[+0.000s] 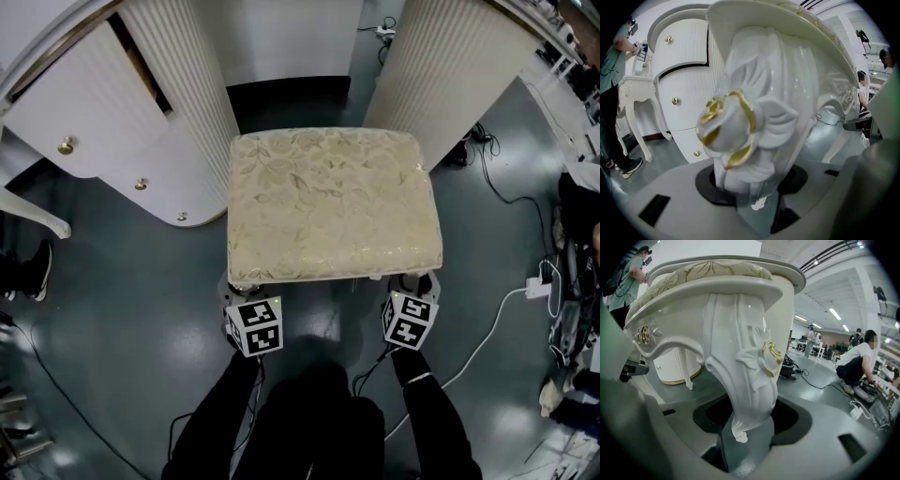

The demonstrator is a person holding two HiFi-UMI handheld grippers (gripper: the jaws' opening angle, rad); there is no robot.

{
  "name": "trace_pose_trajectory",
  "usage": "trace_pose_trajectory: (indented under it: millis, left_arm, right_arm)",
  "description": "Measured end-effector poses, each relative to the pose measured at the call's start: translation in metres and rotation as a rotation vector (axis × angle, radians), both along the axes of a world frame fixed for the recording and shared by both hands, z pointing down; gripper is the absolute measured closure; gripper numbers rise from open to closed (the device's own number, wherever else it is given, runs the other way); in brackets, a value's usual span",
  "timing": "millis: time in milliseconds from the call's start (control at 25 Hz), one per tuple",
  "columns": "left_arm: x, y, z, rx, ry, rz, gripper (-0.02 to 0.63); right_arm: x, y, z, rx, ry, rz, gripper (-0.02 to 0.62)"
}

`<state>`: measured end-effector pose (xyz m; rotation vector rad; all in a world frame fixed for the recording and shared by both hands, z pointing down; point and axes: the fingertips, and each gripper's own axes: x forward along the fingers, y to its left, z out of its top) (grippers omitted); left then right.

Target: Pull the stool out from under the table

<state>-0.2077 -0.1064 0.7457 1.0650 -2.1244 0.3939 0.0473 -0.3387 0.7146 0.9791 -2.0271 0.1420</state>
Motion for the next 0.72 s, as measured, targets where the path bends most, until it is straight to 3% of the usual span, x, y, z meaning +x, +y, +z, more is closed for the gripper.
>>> trace_pose_trajectory:
  millis: [160,400,600,720]
  left_arm:
    - [-0.001,0.001,0.001,-0.01,-0.003,-0.022,0.391]
    - [0.001,0.006,0.004,-0.045,0.04,-0.073,0.391]
    - [0.007,0.017,0.006,-0.095,0.105,-0.123,0.382]
    - [0.011,0.021,0.002,-0.093,0.107,-0.147,0.377]
  right_arm:
    - [0.0,0.0,0.0,0.017,-0.004,-0.004,0.347]
    - [0.001,0.001,0.0,-0.049,0.0,0.01,0.347]
    - [0.008,0.009,0.008,-0.175,-0.104,0.107,0.341]
    - [0.013,0.012,0.006,-0.188,-0.132,0.136,0.336]
